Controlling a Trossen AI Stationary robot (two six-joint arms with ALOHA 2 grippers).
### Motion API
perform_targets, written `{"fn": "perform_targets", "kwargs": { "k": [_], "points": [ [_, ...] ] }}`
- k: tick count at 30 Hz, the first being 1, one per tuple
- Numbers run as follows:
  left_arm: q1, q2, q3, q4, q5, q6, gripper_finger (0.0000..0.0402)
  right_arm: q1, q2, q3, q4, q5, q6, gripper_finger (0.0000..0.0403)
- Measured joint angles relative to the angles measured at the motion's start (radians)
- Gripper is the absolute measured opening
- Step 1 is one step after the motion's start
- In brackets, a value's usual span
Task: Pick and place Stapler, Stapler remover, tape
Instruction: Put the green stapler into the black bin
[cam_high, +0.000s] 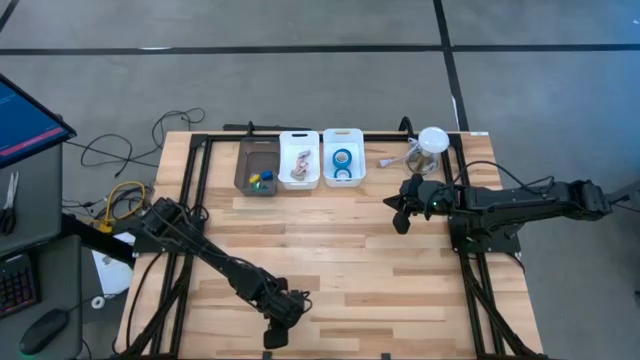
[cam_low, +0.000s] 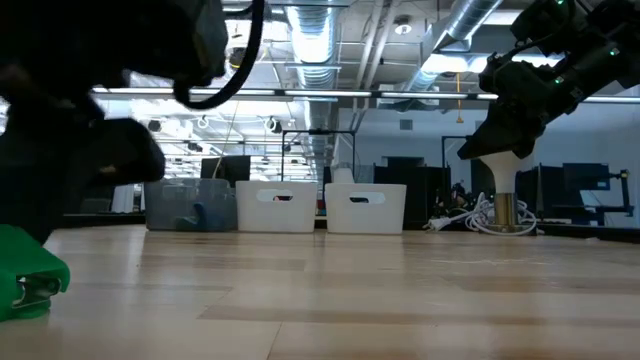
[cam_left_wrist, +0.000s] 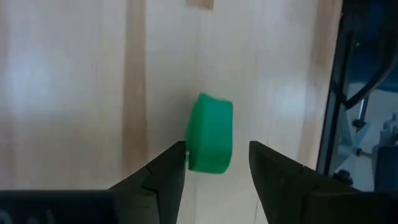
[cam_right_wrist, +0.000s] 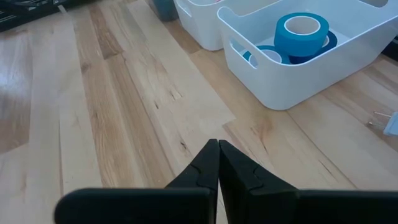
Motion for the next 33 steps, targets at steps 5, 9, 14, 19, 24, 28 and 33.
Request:
{"fn": "perform_targets", "kwargs": {
  "k": [5,9,14,19,24,28,33],
  "points": [
    [-0.001,0.045,0.005,0.040,0.040,0.004,0.0168,0.000,0.000,0.000,-0.003,0.002,0.000,0.0001],
    [0.000,0.056,0.005,0.060,0.039,-0.002,0.0168,0.000,0.000,0.000,-0.009,0.005,0.000,0.0001],
    [0.000,0.043,0.003,0.068,0.020,-0.002,0.0168,0.000,0.000,0.000,-0.010,0.008,0.000,0.0001],
    [0.000,0.042,0.002,0.072,0.009,-0.004,0.0168,-0.001,0.000,0.000,-0.012,0.010,-0.001,0.0001],
    [0.000,0.043,0.001,0.084,0.003,-0.028,0.0168,-0.001,0.000,0.000,-0.020,0.010,0.000,0.0001],
    [0.008,0.042,0.001,0.090,0.014,-0.078,0.0168,-0.001,0.000,0.000,-0.023,0.010,0.000,0.0001],
    [0.026,0.038,-0.001,0.115,0.031,-0.091,0.0168,-0.001,0.000,0.000,-0.022,0.010,0.000,0.0001]
  ]
}}
